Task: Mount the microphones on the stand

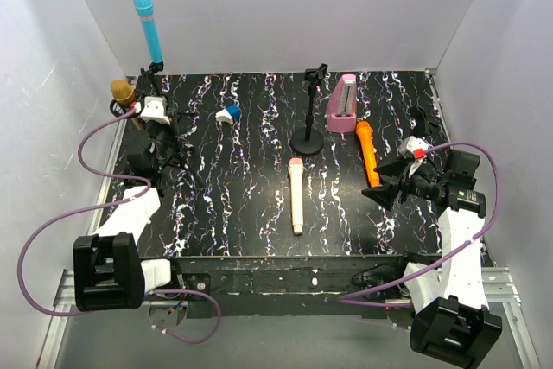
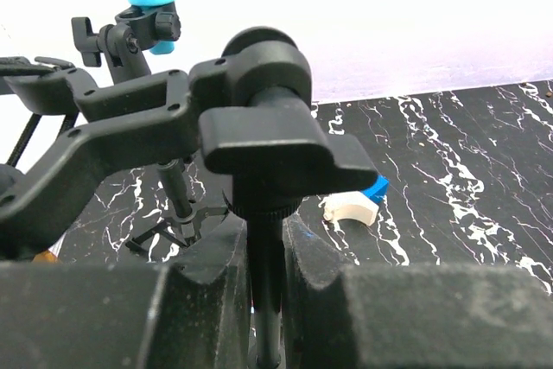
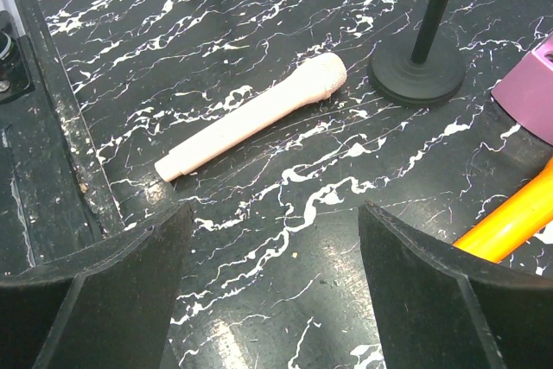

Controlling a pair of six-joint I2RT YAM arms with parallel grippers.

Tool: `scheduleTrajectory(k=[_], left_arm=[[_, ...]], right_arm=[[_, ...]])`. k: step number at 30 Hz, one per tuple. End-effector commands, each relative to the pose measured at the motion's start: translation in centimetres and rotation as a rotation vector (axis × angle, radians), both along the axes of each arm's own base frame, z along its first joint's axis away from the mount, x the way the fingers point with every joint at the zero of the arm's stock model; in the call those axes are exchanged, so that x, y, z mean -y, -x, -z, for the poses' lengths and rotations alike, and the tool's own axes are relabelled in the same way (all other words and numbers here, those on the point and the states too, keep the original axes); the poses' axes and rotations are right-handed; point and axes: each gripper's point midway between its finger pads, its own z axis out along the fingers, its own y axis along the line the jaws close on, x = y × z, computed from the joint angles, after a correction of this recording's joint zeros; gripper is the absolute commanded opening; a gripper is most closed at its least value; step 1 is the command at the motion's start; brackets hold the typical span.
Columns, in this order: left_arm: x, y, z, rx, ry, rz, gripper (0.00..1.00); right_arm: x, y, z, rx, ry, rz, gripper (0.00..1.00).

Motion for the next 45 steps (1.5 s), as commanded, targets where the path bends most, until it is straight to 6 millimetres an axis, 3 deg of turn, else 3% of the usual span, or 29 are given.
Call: scheduleTrajectory(k=[1,6,13,45], left_arm=[[-0.9,0.7,-1.3,0.073,0.003,-0.046,0.17],[-0.9,1.8,-0.7,0.056,0.022,-0.046,0.37],[-0.6,2.7,-1.1,0.044,0.03,-0.038,0.53],[1.7,5.7,1.5,-0.196,0.19,0.044,0.66]], right_arm=[[-0.3,0.4,-0.2,0.006,-0.024,-0.025,0.84],[-0.3,0.3,-0.3,0.007,-0.026,-0.025,0.84],[-0.4,0.4,-0.4,0.013,-0.024,-0.026,0.84],[-0.4,0.6,-0.6,0.031,-0.016,-0.028,0.84]])
